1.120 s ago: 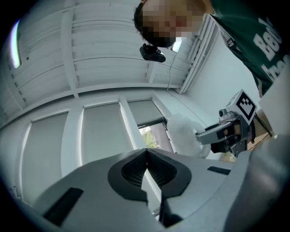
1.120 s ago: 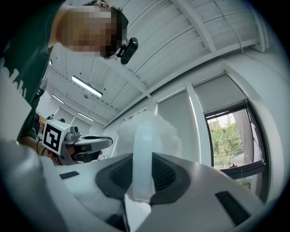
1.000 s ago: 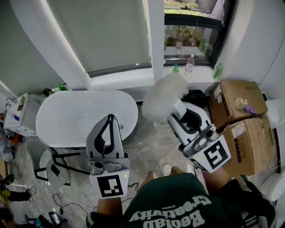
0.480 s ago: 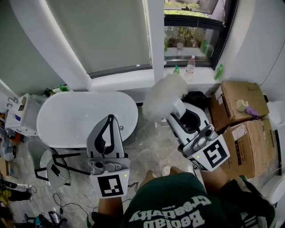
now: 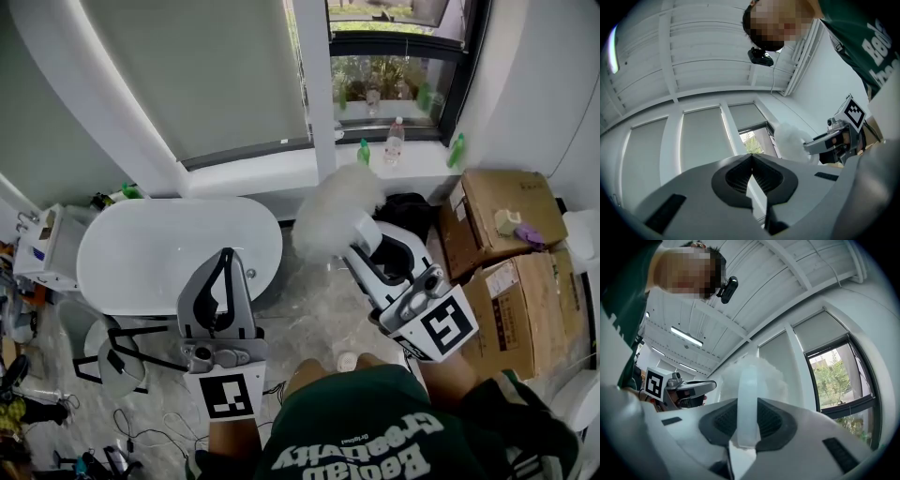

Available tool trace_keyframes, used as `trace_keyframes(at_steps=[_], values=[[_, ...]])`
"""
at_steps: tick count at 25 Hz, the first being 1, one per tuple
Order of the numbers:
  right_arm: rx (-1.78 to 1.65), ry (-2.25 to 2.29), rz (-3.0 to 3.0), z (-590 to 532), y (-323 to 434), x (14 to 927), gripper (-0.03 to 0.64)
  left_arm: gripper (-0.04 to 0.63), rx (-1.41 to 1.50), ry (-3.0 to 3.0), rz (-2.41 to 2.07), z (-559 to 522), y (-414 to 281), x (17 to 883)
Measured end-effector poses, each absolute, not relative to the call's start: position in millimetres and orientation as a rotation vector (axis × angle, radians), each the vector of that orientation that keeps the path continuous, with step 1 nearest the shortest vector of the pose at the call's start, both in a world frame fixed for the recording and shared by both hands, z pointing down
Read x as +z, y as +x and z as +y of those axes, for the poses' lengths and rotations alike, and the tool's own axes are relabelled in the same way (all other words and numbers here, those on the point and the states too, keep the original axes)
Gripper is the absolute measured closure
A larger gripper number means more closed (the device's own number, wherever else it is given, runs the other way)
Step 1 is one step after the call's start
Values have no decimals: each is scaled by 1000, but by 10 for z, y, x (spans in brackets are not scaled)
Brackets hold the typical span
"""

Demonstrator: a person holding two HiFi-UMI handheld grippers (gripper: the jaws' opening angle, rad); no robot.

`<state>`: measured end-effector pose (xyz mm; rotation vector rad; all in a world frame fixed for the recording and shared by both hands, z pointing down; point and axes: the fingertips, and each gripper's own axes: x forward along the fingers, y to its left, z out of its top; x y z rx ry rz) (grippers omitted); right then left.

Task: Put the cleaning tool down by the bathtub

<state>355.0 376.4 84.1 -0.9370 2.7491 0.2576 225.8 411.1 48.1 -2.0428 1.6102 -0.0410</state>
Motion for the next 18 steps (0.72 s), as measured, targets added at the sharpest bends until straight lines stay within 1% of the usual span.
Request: trace_keyframes(at_steps=[8, 18], values=[[190, -952, 2735, 3728, 3796, 953, 525, 586, -55, -2096, 1512, 4158, 2640, 491], [189, -958, 2739, 3538, 3818, 1050, 525, 586, -81, -2106, 1488, 3934, 2686, 590]])
